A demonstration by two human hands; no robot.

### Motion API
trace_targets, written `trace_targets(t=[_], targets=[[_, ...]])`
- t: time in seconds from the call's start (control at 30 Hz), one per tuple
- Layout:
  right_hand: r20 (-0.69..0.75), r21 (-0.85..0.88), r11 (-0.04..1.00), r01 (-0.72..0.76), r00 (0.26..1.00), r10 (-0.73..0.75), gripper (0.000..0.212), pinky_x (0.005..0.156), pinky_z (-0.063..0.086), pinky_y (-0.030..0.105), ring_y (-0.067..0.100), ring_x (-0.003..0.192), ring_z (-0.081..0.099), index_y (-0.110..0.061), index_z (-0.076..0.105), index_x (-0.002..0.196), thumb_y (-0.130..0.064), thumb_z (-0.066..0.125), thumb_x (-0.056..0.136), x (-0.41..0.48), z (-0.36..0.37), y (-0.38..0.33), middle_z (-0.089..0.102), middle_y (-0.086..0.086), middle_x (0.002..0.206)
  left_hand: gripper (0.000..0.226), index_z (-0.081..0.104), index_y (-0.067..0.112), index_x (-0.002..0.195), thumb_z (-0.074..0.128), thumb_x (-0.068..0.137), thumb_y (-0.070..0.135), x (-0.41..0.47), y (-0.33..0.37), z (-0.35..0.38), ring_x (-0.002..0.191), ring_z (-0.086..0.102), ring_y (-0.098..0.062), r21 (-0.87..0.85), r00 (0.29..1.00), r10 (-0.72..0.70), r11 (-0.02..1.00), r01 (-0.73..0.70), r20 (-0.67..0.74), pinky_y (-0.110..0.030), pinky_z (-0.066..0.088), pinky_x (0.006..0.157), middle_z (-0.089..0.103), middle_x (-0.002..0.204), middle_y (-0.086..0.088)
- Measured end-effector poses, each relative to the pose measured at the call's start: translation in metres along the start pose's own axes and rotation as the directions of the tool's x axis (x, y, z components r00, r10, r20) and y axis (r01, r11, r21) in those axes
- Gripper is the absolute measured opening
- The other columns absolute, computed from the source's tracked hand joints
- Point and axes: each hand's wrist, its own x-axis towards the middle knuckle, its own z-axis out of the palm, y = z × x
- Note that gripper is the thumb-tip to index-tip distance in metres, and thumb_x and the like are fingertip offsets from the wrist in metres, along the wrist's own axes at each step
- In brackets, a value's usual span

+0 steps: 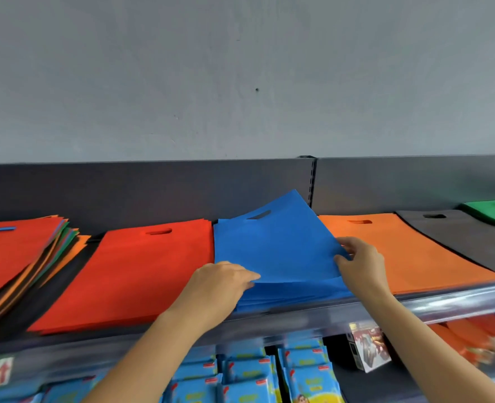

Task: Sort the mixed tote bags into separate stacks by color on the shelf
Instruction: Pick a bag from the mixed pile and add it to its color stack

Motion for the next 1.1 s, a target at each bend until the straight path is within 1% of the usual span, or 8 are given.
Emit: trace_targets(t=[0.07,0.13,0.2,0.27,0.4,0.67,0.9,1.1], targets=[[0.058,-0.142,0.99,-0.014,0.998,0.022,0.046,0.064,0.046,0.026,0.021,0.09,0.059,-0.013,0.052,0.13,0.001,0.048,0.086,0.003,-0.004,0.009,0.059,0.006,0.122,0.043,0.046,0.034,0.136,0.036,0.097,0.049,0.003,0.003,0.008,0.13,0.039,-0.008,0.053,0.992,-0.03,0.998,0.023,0.121,-0.029,0.033,0.104,0.046,0.141,0.013],[0.116,-0.354,0.935,0.018,0.993,0.025,0.052,0.087,0.041,0.032,0.027,0.121,0.042,-0.015,0.042,0.139,-0.006,0.051,0.088,0.004,-0.005,0.015,0.045,0.006,0.138,0.065,0.035,0.033,0.143,0.031,0.088,0.066,0.0,0.005,0.013,0.141,0.019,-0.015,0.038,0.969,-0.103,0.995,0.097,0.226,-0.036,0.023,0.113,0.022,0.154,0.009],[0.155,-0.394,0.914,0.094,0.987,-0.035,0.051,0.099,0.035,0.034,0.026,0.129,0.032,-0.017,0.04,0.14,-0.015,0.053,0.091,0.002,-0.003,0.015,0.038,0.002,0.144,0.082,0.023,0.032,0.148,0.026,0.078,0.074,-0.003,0.005,0.014,0.145,0.001,-0.018,-0.042,0.947,-0.173,0.981,0.191,0.271,-0.04,0.014,0.117,-0.002,0.158,0.009],[0.23,-0.361,0.915,0.181,0.968,-0.1,0.046,0.103,0.034,0.032,0.022,0.132,0.033,-0.017,0.045,0.138,-0.024,0.054,0.093,-0.001,0.004,0.011,0.037,-0.001,0.145,0.083,0.021,0.031,0.149,0.031,0.078,0.073,-0.005,0.007,0.013,0.145,0.001,-0.017,-0.105,0.936,-0.193,0.967,0.232,0.295,-0.038,0.014,0.117,-0.008,0.158,0.008],[0.47,-0.389,0.88,0.273,0.88,-0.065,0.041,0.098,0.042,0.031,0.018,0.124,0.047,-0.02,0.053,0.13,-0.039,0.053,0.093,-0.006,0.026,0.007,0.045,-0.002,0.14,0.065,0.031,0.029,0.146,0.046,0.089,0.059,-0.001,0.011,0.016,0.143,0.012,-0.017,-0.14,0.932,-0.174,0.964,0.227,0.317,-0.036,0.02,0.115,0.0,0.158,0.007],[0.415,-0.457,0.851,0.26,0.908,-0.054,0.036,0.087,0.047,0.03,0.02,0.116,0.052,-0.022,0.055,0.126,-0.035,0.054,0.093,-0.002,0.038,-0.002,0.051,-0.002,0.135,0.061,0.035,0.023,0.144,0.046,0.092,0.054,-0.004,0.01,0.021,0.144,0.005,-0.015,-0.18,0.958,-0.143,0.965,0.191,0.248,-0.039,0.014,0.117,0.007,0.158,0.003],[0.388,-0.217,0.874,0.435,0.86,-0.332,0.031,0.096,0.038,0.027,0.016,0.123,0.047,-0.021,0.057,0.124,-0.027,0.055,0.093,-0.038,0.089,-0.076,0.054,-0.004,0.132,0.057,0.048,0.024,0.137,0.036,0.091,0.056,-0.059,-0.033,-0.027,0.138,0.024,-0.007,-0.08,0.989,-0.133,0.989,0.127,-0.071,-0.024,0.021,0.111,0.034,0.15,0.009],[0.428,-0.015,0.814,0.581,0.739,-0.52,0.028,0.094,0.037,0.025,0.018,0.114,0.056,-0.017,0.065,0.116,-0.021,0.061,0.088,-0.09,0.167,-0.156,0.063,-0.001,0.12,0.054,0.058,0.032,0.126,0.029,0.089,0.058,-0.157,-0.13,-0.074,0.122,0.044,0.002,-0.006,0.909,-0.338,0.938,0.347,-0.245,-0.017,0.035,0.099,0.053,0.131,0.021]])
